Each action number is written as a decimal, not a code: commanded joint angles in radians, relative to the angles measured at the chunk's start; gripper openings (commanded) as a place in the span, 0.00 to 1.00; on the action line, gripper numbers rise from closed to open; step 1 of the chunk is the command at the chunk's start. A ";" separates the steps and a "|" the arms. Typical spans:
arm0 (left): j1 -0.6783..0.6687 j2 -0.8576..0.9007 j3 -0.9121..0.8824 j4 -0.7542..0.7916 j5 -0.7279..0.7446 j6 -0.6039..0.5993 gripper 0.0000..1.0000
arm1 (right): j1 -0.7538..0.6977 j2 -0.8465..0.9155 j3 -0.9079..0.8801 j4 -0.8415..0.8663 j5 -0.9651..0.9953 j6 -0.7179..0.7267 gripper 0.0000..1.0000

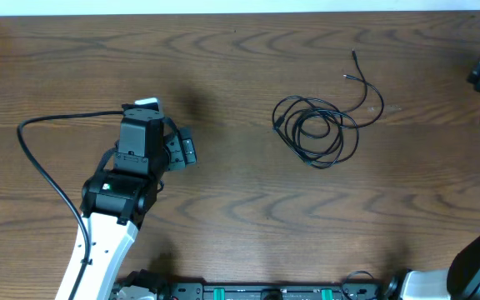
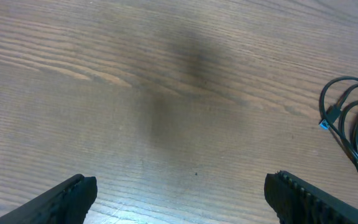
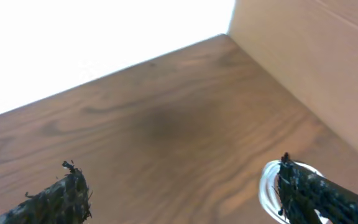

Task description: Untangle cables

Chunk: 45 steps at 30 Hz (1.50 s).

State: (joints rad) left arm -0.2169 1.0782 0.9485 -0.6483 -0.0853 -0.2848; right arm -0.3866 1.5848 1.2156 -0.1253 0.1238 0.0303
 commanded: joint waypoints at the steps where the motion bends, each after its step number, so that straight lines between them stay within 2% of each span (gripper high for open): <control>1: 0.005 -0.001 0.005 -0.003 -0.017 -0.002 0.93 | 0.077 -0.063 0.014 -0.019 -0.009 0.037 0.96; 11: 0.005 -0.001 0.005 -0.003 -0.017 -0.002 0.93 | 0.217 -0.185 0.014 -0.045 -0.011 0.035 0.99; 22: 0.005 -0.001 0.005 -0.003 -0.017 -0.002 0.93 | 0.323 -0.188 0.014 -0.072 -0.011 0.038 0.98; 26: 0.005 -0.001 0.005 -0.003 -0.017 -0.002 0.93 | 0.352 -0.188 0.014 -0.162 -0.011 0.117 0.99; 32: 0.005 -0.001 0.005 -0.003 -0.017 -0.002 0.92 | 0.354 -0.188 0.014 -0.350 -0.011 0.324 0.99; 35: 0.004 -0.001 0.005 0.053 -0.006 -0.003 0.93 | 0.354 -0.188 0.014 -0.449 -0.012 0.402 0.99; 38: 0.004 -0.001 0.005 0.069 0.069 -0.002 0.93 | 0.354 -0.188 0.014 -0.536 -0.049 0.410 0.99; 45: 0.003 -0.001 0.005 0.090 0.124 -0.003 0.93 | 0.353 -0.188 0.014 -0.663 -0.063 0.398 0.99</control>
State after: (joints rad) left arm -0.2169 1.0782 0.9485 -0.5652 -0.0143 -0.2852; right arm -0.0334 1.3979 1.2163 -0.7708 0.0711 0.4110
